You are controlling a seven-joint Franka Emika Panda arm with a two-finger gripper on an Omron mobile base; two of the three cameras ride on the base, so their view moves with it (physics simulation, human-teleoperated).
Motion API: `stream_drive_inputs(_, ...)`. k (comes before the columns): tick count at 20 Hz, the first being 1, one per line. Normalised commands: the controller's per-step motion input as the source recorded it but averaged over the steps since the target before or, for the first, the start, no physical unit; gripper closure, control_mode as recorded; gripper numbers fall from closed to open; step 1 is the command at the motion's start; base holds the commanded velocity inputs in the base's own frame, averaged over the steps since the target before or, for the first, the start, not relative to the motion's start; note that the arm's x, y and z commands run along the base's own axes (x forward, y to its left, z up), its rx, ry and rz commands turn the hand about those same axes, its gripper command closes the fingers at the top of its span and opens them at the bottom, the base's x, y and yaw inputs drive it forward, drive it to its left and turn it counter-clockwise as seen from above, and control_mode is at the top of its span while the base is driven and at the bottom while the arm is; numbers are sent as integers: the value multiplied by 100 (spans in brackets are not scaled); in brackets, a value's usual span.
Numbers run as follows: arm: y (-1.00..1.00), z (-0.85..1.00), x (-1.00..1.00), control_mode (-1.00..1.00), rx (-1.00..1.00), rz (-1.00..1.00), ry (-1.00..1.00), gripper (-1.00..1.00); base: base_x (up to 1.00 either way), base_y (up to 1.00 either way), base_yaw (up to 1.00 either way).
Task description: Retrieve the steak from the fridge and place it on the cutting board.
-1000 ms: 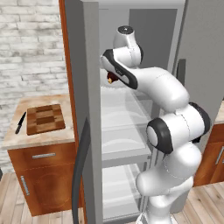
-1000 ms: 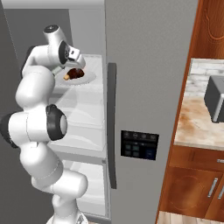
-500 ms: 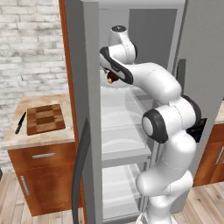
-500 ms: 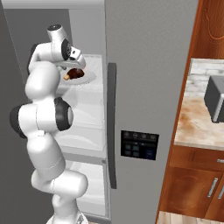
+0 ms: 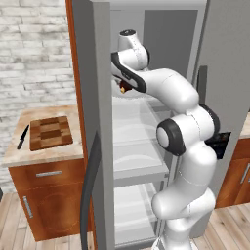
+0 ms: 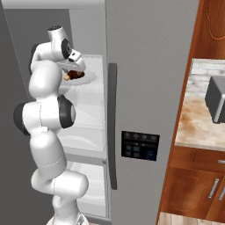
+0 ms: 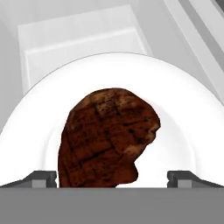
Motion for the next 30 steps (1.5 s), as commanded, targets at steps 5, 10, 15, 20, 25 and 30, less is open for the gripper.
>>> stream_drive_inputs(5,0,-23,0,-100,0,-10,5,-100,0,0,0)
stream_drive_inputs(10,0,-25,6,-100,0,-5,3,-100,0,0,0)
stream_drive_inputs(15,0,-18,5,-100,0,0,0,-100,0,0,0)
stream_drive_inputs(20,0,-27,3,-100,0,0,0,-100,0,0,0)
stream_drive_inputs(25,0,-35,0,-100,0,0,-1,-100,0,0,0)
stream_drive_inputs(30,0,-10,0,-100,0,0,0,-100,0,0,0)
